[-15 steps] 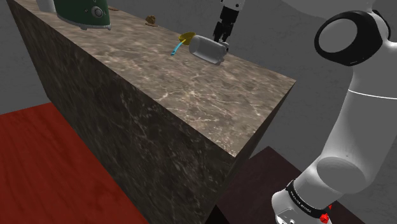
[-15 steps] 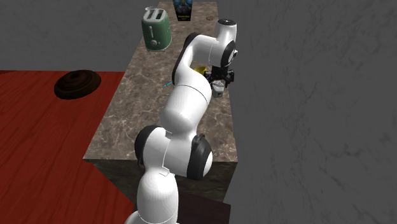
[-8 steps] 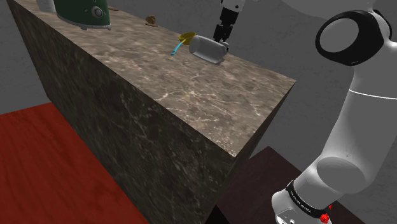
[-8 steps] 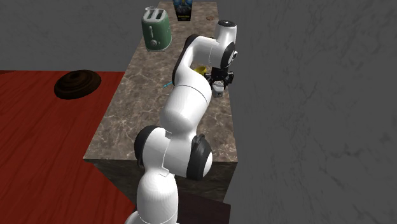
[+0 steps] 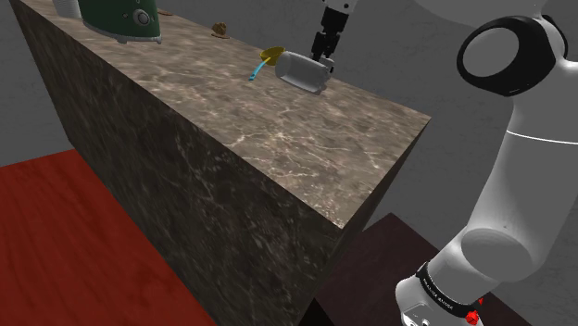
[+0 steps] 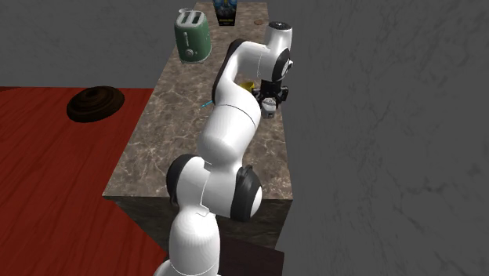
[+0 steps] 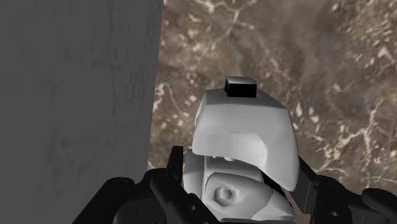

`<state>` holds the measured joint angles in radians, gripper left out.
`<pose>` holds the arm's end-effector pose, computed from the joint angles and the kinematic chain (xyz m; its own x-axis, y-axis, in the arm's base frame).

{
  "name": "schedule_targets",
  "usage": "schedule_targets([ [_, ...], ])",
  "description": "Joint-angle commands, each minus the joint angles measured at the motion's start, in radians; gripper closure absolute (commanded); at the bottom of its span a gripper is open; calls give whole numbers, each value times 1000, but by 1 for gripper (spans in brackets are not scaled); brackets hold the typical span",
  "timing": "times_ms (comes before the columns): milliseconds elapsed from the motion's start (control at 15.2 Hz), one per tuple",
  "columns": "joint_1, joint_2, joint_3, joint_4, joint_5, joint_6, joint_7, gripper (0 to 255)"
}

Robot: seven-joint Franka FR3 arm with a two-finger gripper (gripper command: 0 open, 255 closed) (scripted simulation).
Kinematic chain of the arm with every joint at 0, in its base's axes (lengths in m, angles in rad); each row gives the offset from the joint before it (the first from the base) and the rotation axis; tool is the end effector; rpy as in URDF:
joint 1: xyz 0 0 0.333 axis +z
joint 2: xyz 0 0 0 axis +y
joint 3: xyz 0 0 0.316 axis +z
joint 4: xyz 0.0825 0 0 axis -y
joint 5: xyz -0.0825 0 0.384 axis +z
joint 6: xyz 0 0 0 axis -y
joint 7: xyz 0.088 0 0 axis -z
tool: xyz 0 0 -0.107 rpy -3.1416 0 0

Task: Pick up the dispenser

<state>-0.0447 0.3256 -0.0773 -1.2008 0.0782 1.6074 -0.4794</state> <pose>0.6525 -0.0624 0.6066 0.9307 0.3528 0.0972 0.3553 -0.9347 -0.0097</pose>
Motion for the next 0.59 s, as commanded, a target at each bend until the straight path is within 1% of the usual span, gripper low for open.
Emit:
schedule_targets([
  [0,-1,13,0,47,1,-34,2,255],
  [264,-5,49,0,157,4,-108,5,255],
  [528,-12,101,1,297,9,-196,9,255],
])
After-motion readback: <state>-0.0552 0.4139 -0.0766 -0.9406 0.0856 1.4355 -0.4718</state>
